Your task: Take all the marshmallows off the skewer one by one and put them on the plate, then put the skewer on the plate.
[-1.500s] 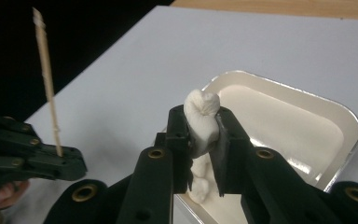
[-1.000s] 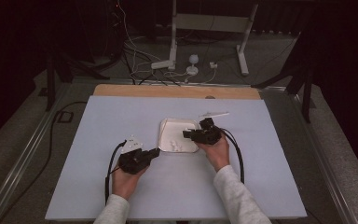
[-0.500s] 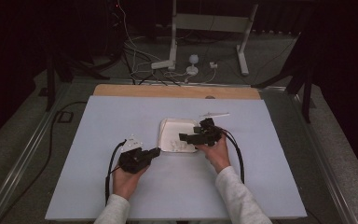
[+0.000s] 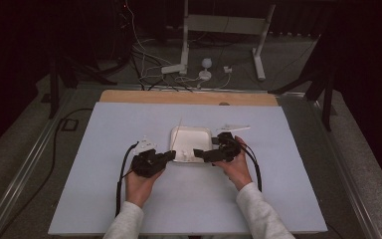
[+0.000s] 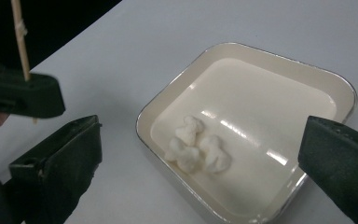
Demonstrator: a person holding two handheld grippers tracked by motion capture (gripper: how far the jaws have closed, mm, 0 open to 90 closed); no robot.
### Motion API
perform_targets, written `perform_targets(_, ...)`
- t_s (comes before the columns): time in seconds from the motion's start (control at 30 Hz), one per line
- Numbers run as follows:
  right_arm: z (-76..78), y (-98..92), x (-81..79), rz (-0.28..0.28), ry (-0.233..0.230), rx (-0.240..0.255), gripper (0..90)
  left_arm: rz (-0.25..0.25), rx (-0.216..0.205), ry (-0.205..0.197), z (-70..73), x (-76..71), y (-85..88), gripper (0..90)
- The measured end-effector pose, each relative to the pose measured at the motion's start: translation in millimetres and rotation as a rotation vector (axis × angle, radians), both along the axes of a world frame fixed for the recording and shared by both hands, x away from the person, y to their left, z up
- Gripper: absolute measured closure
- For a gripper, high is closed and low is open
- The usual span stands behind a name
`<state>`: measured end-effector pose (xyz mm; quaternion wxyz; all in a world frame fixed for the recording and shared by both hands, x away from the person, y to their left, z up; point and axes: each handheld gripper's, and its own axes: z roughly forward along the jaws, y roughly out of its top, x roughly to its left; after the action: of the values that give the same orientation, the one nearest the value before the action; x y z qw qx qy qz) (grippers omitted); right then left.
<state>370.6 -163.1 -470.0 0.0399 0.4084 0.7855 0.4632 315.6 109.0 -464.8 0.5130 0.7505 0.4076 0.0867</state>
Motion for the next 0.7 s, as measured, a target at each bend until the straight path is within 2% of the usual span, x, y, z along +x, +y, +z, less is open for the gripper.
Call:
perform_targets(0.3, 6.7, -10.7, -11.2, 0.013, -0.028, 0.005, 0.0, 0.006, 0.000, 0.015, 2.7, 15.7, -9.9, 90.0)
perform_targets(0.7, 7.3, -37.4, -28.7, -0.010, -0.052, 0.023, 0.0, 0.027, 0.015, 0.057, -5.8, 34.5, -23.5, 89.8)
